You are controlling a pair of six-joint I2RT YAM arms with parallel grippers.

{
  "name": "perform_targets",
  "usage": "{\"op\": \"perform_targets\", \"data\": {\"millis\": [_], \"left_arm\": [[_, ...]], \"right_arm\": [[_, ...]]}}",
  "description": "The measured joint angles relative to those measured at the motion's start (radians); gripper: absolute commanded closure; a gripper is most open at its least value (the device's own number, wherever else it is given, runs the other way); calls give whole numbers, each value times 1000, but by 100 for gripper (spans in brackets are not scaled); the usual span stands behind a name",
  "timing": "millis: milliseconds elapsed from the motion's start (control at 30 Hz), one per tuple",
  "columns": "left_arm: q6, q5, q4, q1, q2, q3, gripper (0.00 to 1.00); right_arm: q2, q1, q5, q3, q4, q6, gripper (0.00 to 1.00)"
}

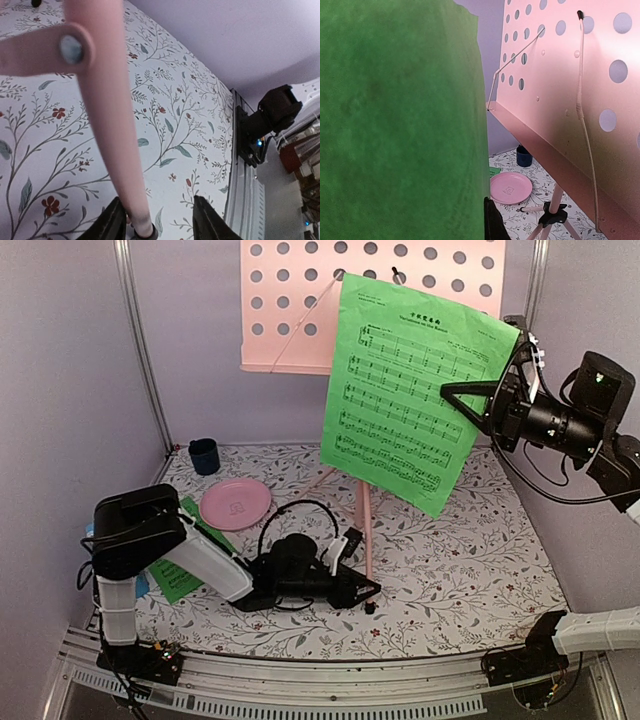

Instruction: Set up the instrument practice props

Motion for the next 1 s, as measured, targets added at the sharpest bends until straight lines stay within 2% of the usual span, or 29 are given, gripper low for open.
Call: {"op": "perform_targets", "data": {"millis": [33, 67, 100, 167, 400, 567, 767, 867, 1000], "left_arm": [[11, -7, -10, -4, -23, -16, 38], [19, -17, -25, -9, -61, -42, 26], [32, -33, -44, -13, -110, -70, 21], [78, -65, -100, -16, -219, -103, 19], [287, -212, -315, -16, -607, -110, 23], [438, -321, -451, -16, -815, -93, 27], [632, -466, -652, -16, -861, 166, 35], [726, -546, -693, -16, -874, 273, 40], [842, -656, -721, -15, -875, 372, 44]], "right_arm": [[1, 0, -2, 7, -3, 6, 100], [1, 0, -4, 15, -9, 14, 100], [1, 0, -5, 24, -16, 18, 100], [5, 0, -5, 55, -36, 31, 100], [61, 0, 43, 203, -90, 50, 100], [119, 0, 134, 332, -133, 64, 100], [205, 0, 253, 536, -195, 67, 100], [241, 0, 300, 615, -219, 64, 100], [264, 0, 346, 641, -237, 63, 100]]}}
